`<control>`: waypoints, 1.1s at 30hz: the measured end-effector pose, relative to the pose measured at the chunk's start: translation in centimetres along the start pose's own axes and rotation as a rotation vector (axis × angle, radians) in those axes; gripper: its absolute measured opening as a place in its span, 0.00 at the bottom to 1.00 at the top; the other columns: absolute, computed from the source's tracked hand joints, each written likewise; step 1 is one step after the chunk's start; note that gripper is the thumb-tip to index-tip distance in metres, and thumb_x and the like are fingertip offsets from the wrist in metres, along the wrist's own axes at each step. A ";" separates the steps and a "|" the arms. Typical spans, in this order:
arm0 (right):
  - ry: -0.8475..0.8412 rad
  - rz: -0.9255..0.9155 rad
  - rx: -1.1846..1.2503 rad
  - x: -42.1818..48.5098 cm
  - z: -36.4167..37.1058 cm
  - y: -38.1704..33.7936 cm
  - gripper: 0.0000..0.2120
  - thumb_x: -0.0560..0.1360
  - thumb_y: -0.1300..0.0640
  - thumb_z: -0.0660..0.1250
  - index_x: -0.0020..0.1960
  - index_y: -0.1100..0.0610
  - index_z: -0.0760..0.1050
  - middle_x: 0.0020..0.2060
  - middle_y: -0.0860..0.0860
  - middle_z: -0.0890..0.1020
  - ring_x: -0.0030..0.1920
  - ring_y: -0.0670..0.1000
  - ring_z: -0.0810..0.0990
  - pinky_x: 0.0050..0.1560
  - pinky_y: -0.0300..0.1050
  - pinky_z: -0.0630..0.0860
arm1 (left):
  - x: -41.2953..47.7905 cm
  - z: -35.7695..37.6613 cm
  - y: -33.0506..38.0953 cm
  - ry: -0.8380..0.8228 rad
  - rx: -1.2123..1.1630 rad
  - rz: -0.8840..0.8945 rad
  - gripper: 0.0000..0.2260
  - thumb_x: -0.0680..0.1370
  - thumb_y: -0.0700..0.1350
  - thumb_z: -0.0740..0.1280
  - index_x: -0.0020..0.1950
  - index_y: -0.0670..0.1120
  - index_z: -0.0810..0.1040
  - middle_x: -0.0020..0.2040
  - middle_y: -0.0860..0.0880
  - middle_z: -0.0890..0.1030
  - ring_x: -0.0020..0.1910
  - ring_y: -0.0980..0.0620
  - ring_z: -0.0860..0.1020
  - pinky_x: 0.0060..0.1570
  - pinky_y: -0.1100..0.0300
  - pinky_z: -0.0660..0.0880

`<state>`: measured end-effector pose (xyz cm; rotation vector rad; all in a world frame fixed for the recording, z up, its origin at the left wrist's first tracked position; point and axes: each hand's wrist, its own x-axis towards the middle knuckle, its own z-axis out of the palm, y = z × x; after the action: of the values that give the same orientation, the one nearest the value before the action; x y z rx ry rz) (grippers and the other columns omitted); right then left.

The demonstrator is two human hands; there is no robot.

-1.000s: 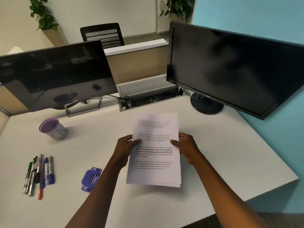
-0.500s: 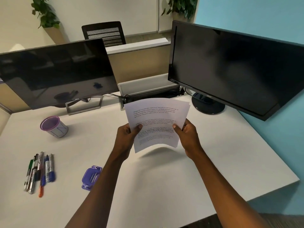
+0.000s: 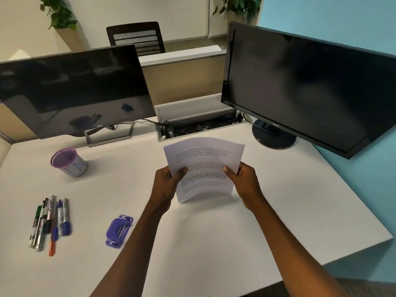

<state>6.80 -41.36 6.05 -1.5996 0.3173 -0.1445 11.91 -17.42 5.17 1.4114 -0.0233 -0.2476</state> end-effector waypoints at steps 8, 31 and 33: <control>-0.012 0.040 -0.007 0.6 -0.1 1.1 0.08 0.79 0.53 0.71 0.56 0.43 0.82 0.48 0.42 0.88 0.46 0.45 0.86 0.41 0.35 0.82 | 0.0 0.2 -0.4 0.025 0.039 -0.013 0.07 0.76 0.50 0.75 0.53 0.54 0.89 0.55 0.48 0.89 0.51 0.47 0.88 0.48 0.57 0.84; -0.020 0.181 0.590 -2.0 1.1 1.4 0.21 0.75 0.61 0.73 0.67 0.55 0.77 0.62 0.55 0.84 0.61 0.56 0.84 0.56 0.50 0.83 | -1.9 2.9 -1.5 0.163 -0.692 -0.139 0.20 0.76 0.38 0.73 0.68 0.45 0.78 0.65 0.44 0.85 0.61 0.45 0.85 0.54 0.49 0.85; 0.011 0.175 0.474 -2.0 0.1 1.2 0.19 0.76 0.62 0.72 0.66 0.58 0.78 0.59 0.56 0.85 0.59 0.58 0.85 0.56 0.53 0.83 | -1.9 1.9 -1.6 0.189 -0.647 -0.145 0.24 0.74 0.37 0.74 0.69 0.45 0.77 0.63 0.44 0.86 0.60 0.46 0.86 0.51 0.51 0.85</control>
<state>4.83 -40.71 5.02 -1.0970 0.3970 -0.0853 9.51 -19.13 4.21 0.7863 0.2925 -0.2137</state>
